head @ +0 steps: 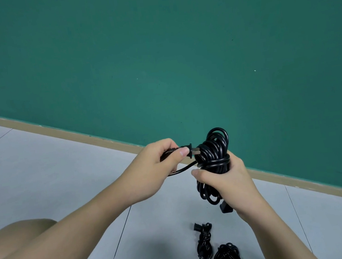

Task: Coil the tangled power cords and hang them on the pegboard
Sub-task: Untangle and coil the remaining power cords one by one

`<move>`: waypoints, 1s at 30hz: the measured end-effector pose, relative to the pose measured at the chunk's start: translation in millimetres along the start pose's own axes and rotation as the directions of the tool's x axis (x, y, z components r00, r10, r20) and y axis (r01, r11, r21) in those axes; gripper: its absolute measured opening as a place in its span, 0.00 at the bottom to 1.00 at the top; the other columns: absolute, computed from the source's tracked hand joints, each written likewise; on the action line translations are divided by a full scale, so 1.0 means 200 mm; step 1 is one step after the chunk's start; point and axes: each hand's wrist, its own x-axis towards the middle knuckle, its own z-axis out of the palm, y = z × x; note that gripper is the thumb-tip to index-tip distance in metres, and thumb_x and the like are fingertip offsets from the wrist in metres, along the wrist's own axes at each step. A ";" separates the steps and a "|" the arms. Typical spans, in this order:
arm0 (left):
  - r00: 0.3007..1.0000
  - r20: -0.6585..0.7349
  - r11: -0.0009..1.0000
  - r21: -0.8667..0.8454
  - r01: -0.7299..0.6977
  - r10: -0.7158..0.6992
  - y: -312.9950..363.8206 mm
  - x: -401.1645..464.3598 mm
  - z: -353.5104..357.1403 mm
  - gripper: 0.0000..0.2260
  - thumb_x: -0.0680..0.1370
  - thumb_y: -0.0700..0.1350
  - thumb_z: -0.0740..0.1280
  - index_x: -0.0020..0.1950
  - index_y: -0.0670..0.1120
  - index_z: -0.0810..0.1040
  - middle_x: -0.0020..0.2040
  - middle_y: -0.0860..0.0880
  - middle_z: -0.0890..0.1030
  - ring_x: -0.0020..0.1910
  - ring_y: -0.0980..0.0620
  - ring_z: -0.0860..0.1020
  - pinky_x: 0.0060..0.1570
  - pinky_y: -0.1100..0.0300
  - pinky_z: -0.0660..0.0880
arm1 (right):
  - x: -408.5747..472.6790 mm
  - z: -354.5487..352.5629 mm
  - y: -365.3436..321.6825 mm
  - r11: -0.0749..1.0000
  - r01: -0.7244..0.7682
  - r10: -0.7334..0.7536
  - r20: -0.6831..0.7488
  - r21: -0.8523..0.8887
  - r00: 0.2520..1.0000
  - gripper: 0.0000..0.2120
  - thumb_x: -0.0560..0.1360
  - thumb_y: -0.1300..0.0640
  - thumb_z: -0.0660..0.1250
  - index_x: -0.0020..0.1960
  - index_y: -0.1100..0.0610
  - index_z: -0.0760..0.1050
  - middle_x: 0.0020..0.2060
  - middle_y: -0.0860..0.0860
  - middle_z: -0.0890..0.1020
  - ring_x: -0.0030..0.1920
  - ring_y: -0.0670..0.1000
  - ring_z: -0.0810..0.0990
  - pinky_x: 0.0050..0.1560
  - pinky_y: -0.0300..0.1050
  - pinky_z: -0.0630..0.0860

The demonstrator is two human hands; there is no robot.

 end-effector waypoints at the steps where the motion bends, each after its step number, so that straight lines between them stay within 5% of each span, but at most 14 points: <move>1: 1.000 -0.016 1.000 -0.008 0.001 -0.001 0.00 0.00 0.00 0.14 0.83 0.53 0.64 0.42 0.47 0.73 0.32 0.55 0.74 0.32 0.56 0.70 0.39 0.60 0.69 | 0.00 0.00 0.00 1.000 -0.002 0.002 -0.004 0.012 1.000 0.12 0.68 0.58 0.80 0.44 0.49 0.78 0.38 0.54 0.83 0.36 0.50 0.80 0.38 0.43 0.76; 8: 0.996 -0.091 0.999 0.025 0.024 -0.021 -0.03 0.00 0.01 0.14 0.83 0.53 0.66 0.43 0.44 0.73 0.32 0.53 0.72 0.30 0.56 0.68 0.34 0.62 0.67 | 0.00 -0.01 0.01 0.988 -0.034 0.027 0.050 0.149 0.998 0.18 0.64 0.53 0.78 0.48 0.61 0.77 0.36 0.58 0.83 0.35 0.56 0.80 0.37 0.48 0.75; 13: 0.997 0.054 0.980 0.186 -0.071 0.062 -0.03 -0.04 0.04 0.15 0.86 0.54 0.54 0.46 0.46 0.68 0.32 0.57 0.67 0.33 0.55 0.63 0.35 0.59 0.63 | 0.00 -0.02 0.02 0.965 -0.053 0.034 0.078 0.258 0.996 0.27 0.62 0.51 0.78 0.51 0.68 0.75 0.35 0.62 0.80 0.35 0.60 0.80 0.38 0.53 0.75; 19: 0.990 0.063 0.982 0.131 -0.135 0.128 -0.03 -0.07 0.05 0.13 0.87 0.54 0.51 0.44 0.53 0.63 0.36 0.56 0.67 0.36 0.53 0.64 0.39 0.47 0.67 | 0.00 -0.03 0.01 0.921 -0.086 0.032 0.146 0.380 0.989 0.25 0.60 0.51 0.78 0.48 0.64 0.74 0.33 0.57 0.79 0.32 0.58 0.79 0.41 0.59 0.77; 27: 0.987 0.040 0.976 0.145 -0.161 0.156 -0.01 -0.06 0.04 0.11 0.87 0.51 0.55 0.45 0.50 0.65 0.31 0.54 0.70 0.32 0.53 0.65 0.36 0.52 0.66 | -0.01 -0.04 0.00 0.890 -0.117 0.005 0.247 0.441 0.969 0.34 0.55 0.50 0.84 0.51 0.65 0.72 0.37 0.57 0.74 0.34 0.56 0.77 0.39 0.55 0.79; 30: 0.988 0.018 0.980 0.127 -0.154 0.153 0.00 -0.07 0.04 0.12 0.87 0.51 0.56 0.45 0.49 0.66 0.30 0.54 0.69 0.31 0.54 0.64 0.34 0.55 0.66 | 0.00 -0.04 0.00 0.882 -0.112 -0.009 0.255 0.457 0.967 0.24 0.59 0.53 0.79 0.47 0.63 0.74 0.36 0.56 0.74 0.33 0.56 0.76 0.38 0.54 0.79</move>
